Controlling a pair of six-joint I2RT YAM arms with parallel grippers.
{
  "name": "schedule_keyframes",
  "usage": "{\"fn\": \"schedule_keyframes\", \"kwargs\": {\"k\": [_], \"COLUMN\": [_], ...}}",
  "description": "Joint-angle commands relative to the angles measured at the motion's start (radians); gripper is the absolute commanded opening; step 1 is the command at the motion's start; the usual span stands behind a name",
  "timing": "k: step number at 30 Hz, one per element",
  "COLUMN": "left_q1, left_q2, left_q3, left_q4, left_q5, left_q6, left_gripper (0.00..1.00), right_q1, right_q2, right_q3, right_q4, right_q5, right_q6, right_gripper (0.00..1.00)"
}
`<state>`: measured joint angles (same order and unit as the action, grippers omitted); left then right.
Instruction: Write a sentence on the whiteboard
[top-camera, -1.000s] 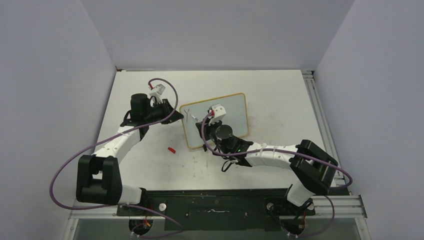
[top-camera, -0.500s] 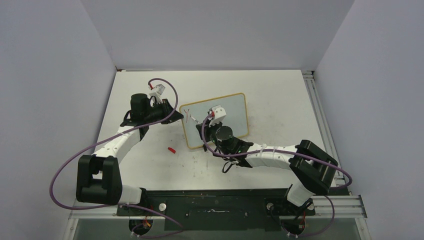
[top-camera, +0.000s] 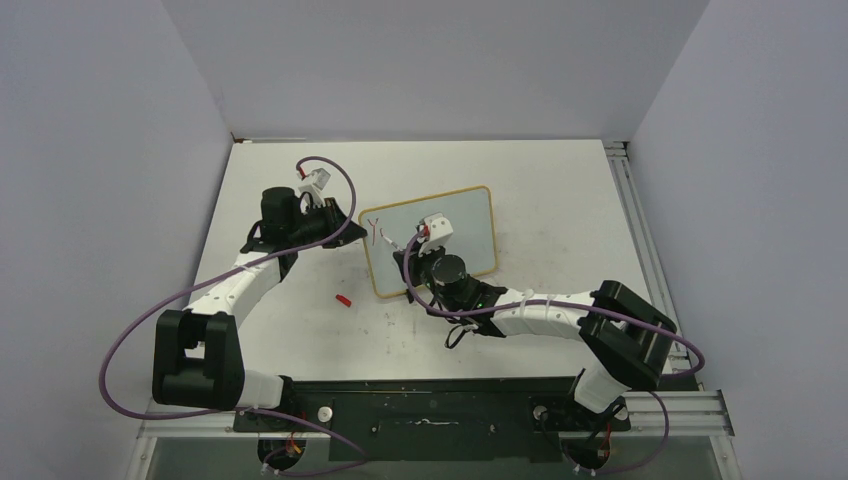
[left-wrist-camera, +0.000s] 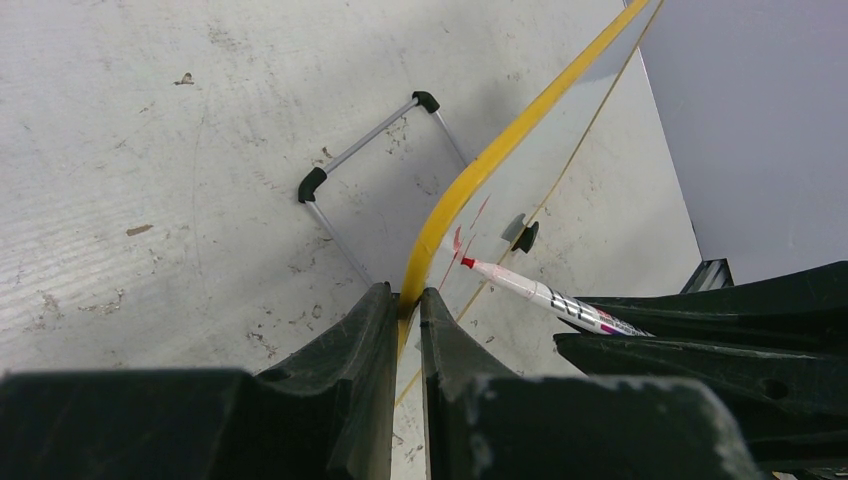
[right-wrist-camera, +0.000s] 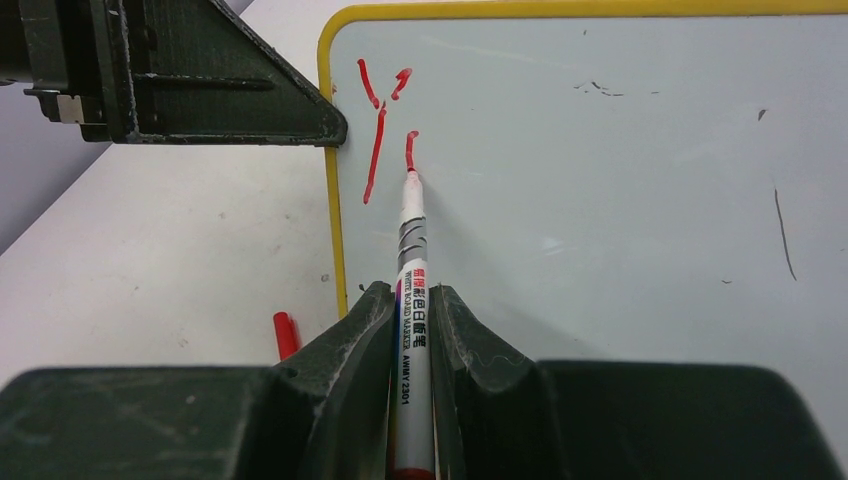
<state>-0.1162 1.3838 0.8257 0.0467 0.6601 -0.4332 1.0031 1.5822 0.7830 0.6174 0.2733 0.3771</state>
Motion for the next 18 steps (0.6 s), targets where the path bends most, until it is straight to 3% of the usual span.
{"fn": "schedule_keyframes", "kwargs": {"k": [1,18], "left_q1": [0.003,0.003], "left_q2": [-0.035,-0.034], "left_q3": [0.033,0.033], "left_q4": [0.028,0.027], "left_q5": [0.016,0.015], "left_q6": [0.001,0.001], "left_gripper": [0.00,0.00], "right_q1": [-0.001,-0.011], "right_q2": [-0.039,-0.044], "right_q3": [-0.013,0.023], "right_q4": [0.005,0.014], "right_q5": [0.051,0.060], "right_q6": [-0.007,-0.029], "right_gripper": [0.05,0.05]}}
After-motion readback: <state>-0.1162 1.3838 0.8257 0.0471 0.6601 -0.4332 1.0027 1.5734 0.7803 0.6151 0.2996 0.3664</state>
